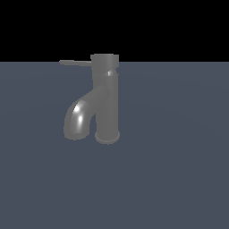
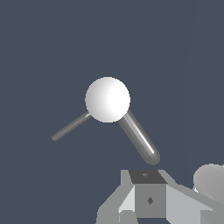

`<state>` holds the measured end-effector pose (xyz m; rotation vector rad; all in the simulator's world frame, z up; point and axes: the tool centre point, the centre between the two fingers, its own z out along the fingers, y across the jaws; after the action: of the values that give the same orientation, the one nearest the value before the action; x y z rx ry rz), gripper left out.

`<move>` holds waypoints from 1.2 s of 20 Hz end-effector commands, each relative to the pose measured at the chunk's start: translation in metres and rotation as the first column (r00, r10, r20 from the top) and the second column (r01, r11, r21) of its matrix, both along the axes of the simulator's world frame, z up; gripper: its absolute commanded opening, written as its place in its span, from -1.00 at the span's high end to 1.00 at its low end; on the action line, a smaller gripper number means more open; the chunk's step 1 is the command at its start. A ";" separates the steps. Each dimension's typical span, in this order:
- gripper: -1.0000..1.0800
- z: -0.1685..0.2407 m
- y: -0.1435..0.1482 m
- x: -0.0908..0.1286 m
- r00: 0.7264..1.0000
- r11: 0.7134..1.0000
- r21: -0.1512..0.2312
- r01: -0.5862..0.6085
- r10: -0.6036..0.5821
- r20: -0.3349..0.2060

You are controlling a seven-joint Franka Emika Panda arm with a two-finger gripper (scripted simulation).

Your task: Turn on the faucet by rotating a designated handle.

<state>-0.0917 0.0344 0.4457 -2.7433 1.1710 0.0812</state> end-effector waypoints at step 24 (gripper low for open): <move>1.00 -0.100 0.066 0.097 0.808 0.813 -0.096 0.574 -0.581 -0.096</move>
<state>0.0006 0.0961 0.3521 -2.3517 1.9719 0.1454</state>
